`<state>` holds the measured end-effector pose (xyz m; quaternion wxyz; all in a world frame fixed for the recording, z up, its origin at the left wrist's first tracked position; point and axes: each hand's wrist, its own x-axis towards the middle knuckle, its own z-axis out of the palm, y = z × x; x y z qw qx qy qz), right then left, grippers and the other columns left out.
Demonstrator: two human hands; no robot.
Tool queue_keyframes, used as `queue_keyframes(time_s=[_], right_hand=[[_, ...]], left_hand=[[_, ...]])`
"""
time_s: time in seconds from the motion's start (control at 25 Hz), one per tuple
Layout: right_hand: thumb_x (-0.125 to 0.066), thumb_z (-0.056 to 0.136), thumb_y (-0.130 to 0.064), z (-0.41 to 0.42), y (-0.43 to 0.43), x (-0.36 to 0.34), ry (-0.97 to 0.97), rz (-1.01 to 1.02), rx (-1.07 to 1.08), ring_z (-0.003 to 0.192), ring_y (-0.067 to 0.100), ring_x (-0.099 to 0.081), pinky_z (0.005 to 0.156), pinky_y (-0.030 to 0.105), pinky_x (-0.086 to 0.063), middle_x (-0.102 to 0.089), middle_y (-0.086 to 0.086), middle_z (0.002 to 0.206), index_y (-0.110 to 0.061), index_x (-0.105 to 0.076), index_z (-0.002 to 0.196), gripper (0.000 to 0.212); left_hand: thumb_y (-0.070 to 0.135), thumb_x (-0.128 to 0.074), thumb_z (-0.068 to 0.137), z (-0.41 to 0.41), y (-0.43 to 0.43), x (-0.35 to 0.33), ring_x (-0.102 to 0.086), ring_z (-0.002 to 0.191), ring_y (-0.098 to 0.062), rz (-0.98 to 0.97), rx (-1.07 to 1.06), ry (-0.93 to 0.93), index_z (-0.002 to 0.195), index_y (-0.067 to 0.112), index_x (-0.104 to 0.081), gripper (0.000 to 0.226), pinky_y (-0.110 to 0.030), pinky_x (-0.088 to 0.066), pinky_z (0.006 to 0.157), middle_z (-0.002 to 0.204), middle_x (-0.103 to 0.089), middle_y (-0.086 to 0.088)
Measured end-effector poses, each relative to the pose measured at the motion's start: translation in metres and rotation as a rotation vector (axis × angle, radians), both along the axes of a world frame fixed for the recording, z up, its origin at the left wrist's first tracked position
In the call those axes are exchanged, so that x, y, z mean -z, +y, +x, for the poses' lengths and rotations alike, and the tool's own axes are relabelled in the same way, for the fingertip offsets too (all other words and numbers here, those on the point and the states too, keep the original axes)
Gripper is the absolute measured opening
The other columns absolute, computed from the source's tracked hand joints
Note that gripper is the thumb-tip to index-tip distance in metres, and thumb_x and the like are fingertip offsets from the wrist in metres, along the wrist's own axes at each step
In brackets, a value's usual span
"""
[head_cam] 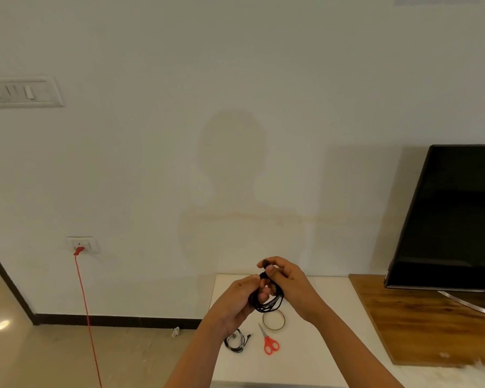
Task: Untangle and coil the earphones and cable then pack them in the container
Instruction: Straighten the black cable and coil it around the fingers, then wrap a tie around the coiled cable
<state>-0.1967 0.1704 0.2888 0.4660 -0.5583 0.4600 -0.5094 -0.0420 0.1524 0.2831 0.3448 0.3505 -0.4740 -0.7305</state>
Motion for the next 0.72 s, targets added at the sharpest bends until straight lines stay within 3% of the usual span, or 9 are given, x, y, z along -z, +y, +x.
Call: queue_keyframes(time_s=[0.08,0.16,0.28,0.48,0.56,0.72], right_hand=[[-0.049,0.099,-0.019,-0.001,-0.005,0.01,-0.044,0.034,0.006,0.069,0.014,-0.059,0.068,0.024,-0.051,-0.065,-0.004,0.075,-0.017,-0.067,0.105,0.019],[-0.049,0.098,-0.02,-0.002,-0.012,0.021,-0.103,0.081,0.015,0.068,0.014,-0.054,0.068,0.026,-0.049,-0.061,0.0,0.077,-0.016,-0.068,0.106,0.02],[-0.05,0.098,-0.02,-0.005,-0.022,0.039,-0.17,0.152,0.03,0.078,0.013,-0.062,0.072,0.023,-0.053,-0.067,0.003,0.088,-0.016,-0.068,0.107,0.021],[-0.053,0.096,-0.026,-0.027,-0.05,0.096,-0.187,0.322,0.16,0.096,0.018,-0.067,0.082,0.029,-0.056,-0.071,0.008,0.106,-0.016,-0.066,0.112,0.023],[-0.057,0.094,-0.019,-0.041,-0.063,0.133,-0.061,0.455,0.297,0.095,0.02,-0.064,0.085,0.031,-0.053,-0.067,0.013,0.109,-0.01,-0.065,0.109,0.02],[-0.051,0.093,-0.004,-0.062,-0.082,0.211,0.631,0.525,0.211,0.116,0.022,-0.055,0.092,0.021,-0.042,-0.059,0.01,0.128,-0.008,-0.056,0.121,0.029]], left_hand=[[0.011,-0.047,0.099,-0.002,-0.005,0.006,-0.064,0.063,-0.009,0.108,-0.037,0.075,0.082,0.008,-0.068,0.027,-0.02,-0.055,0.069,0.074,-0.07,-0.005],[0.007,-0.045,0.097,-0.007,-0.011,0.015,-0.056,0.054,-0.007,0.147,-0.056,0.068,0.081,0.009,-0.065,0.026,-0.019,-0.052,0.062,0.065,-0.062,0.001],[0.012,-0.039,0.097,-0.015,-0.021,0.027,-0.036,0.042,-0.005,0.09,-0.102,-0.084,0.077,0.015,-0.056,0.026,-0.021,-0.044,0.064,0.054,-0.044,0.009],[0.017,-0.041,0.091,-0.023,-0.049,0.052,-0.029,0.043,-0.006,0.1,-0.193,-0.242,0.074,0.019,-0.051,0.02,-0.023,-0.03,0.057,0.05,-0.035,0.012],[0.016,-0.039,0.091,-0.026,-0.065,0.066,-0.025,0.045,-0.007,0.133,-0.206,-0.228,0.074,0.018,-0.05,0.021,-0.024,-0.025,0.057,0.051,-0.033,0.011],[0.015,-0.037,0.094,-0.032,-0.092,0.098,-0.026,0.048,-0.007,0.181,-0.213,-0.184,0.074,0.017,-0.049,0.023,-0.024,-0.025,0.059,0.053,-0.033,0.01]])
